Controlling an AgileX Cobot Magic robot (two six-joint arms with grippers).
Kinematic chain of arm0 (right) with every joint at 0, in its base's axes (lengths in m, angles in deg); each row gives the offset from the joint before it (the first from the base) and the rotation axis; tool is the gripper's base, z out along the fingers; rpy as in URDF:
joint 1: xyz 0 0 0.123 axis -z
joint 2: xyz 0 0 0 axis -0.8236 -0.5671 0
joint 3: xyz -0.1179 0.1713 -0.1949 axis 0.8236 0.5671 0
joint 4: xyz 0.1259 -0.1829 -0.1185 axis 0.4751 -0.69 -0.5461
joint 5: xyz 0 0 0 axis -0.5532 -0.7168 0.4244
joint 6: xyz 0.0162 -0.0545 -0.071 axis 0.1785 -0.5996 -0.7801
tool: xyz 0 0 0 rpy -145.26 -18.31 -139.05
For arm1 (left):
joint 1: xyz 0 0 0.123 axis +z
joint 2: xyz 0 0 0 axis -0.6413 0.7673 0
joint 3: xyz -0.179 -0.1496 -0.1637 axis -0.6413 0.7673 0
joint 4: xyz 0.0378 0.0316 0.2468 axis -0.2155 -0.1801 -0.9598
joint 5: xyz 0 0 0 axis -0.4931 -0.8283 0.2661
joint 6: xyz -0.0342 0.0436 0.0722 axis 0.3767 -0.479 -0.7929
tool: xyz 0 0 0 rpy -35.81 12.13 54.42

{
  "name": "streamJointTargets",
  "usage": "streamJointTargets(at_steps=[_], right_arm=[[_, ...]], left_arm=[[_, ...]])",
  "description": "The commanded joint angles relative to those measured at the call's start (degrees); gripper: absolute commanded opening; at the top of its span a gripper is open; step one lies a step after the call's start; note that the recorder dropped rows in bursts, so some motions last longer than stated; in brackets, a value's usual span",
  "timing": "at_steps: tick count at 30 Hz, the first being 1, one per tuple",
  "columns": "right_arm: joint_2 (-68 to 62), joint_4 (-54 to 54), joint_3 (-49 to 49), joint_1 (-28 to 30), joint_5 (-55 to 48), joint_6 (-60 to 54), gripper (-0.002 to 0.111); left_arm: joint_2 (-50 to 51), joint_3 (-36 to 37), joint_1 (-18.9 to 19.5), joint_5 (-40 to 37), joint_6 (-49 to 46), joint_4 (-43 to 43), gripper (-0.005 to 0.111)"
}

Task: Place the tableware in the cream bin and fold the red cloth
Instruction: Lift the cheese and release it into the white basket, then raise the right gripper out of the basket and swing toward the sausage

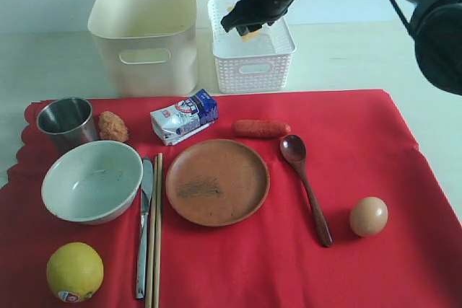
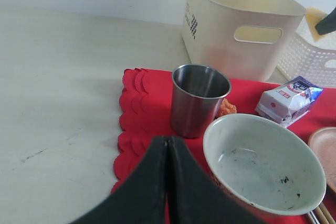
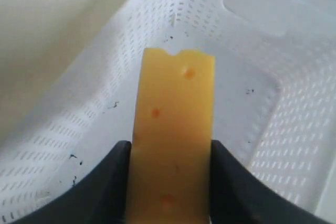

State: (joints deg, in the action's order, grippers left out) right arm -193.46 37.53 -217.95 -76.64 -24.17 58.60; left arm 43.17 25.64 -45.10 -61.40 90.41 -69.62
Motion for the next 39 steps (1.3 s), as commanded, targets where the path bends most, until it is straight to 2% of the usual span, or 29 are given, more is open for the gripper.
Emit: streamJointTargets(at_steps=[1,6,8,16,21,23,31,39], right_arm=[[-3.1,0.0,-2.8,0.5,-0.9,-0.6,0.0],[-4.1,-1.8,-2.9,0.5,-0.9,-0.6,0.001],[-4.6,-2.3,-2.9,0.5,-1.6,-0.6,0.005],[-4.8,-2.7,-3.0,0.5,-1.6,-0.6,0.04],[-4.0,-2.7,-3.0,0.5,-1.6,-0.6,0.071],[-3.4,-2.7,-3.0,0.5,-1.7,-0.5,0.076],[2.0,-3.2,-3.0,0.5,-3.7,0.9,0.077],[10.4,-6.1,-3.0,0.5,-14.9,2.8,0.074]], left_arm=[[-0.3,0.2,0.1,0.4,0.1,0.4,0.0],[-0.3,0.2,0.1,0.4,0.0,0.4,0.0],[-0.3,0.2,0.1,0.4,0.0,0.4,0.0],[-0.3,0.2,0.1,0.4,0.1,0.4,0.0],[-0.3,0.2,0.1,0.4,0.1,0.4,0.0],[-0.3,0.2,0.1,0.4,0.1,0.4,0.0],[-0.3,0.2,0.1,0.4,0.0,0.4,0.0],[-0.3,0.2,0.1,0.4,0.2,0.4,0.0]])
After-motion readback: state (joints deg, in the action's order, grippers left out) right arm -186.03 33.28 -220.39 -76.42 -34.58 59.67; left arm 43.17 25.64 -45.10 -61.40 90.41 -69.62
